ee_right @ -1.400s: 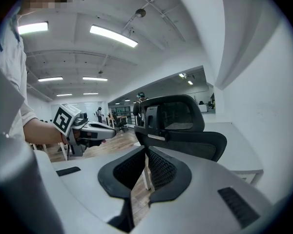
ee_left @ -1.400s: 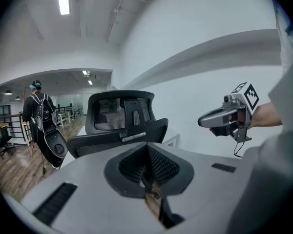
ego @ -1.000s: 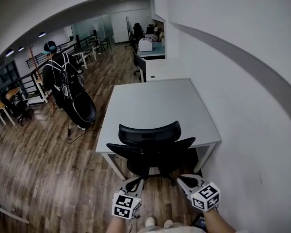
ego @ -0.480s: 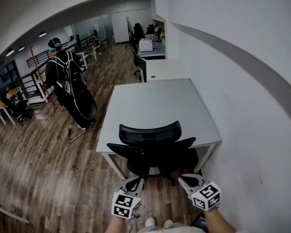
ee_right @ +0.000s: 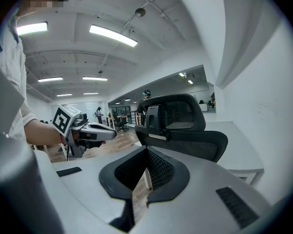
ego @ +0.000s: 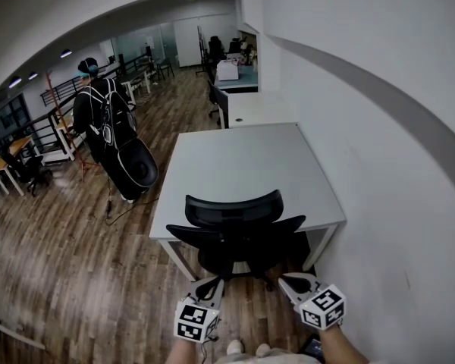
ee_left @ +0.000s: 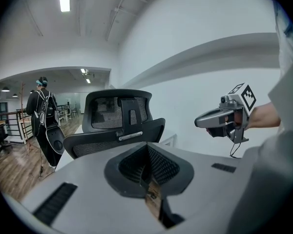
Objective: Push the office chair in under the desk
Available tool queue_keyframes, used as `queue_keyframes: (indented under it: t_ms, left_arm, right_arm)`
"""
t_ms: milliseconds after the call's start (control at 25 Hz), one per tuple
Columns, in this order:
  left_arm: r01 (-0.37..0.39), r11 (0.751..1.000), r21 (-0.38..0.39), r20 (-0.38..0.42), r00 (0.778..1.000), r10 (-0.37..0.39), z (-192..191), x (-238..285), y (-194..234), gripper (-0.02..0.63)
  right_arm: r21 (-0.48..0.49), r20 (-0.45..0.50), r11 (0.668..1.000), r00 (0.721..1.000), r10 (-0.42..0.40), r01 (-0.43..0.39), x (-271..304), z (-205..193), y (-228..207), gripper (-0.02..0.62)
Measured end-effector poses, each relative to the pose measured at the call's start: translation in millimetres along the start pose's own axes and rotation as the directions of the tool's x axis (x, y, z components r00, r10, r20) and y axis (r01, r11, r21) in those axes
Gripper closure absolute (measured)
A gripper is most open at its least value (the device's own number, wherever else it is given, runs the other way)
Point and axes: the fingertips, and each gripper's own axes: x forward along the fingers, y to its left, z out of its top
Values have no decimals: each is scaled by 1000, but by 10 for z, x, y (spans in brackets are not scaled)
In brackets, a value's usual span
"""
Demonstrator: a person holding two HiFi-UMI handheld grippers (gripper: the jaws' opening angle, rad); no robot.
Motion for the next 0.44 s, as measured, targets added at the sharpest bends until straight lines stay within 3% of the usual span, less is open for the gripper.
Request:
queue_keyframes:
  t_ms: [440]
  left_arm:
    - [3, 1000, -7, 1, 1000, -3, 25, 41, 24, 604]
  right_arm:
    - [-4, -13, 1000, 1000, 9, -9, 39, 15, -25, 563]
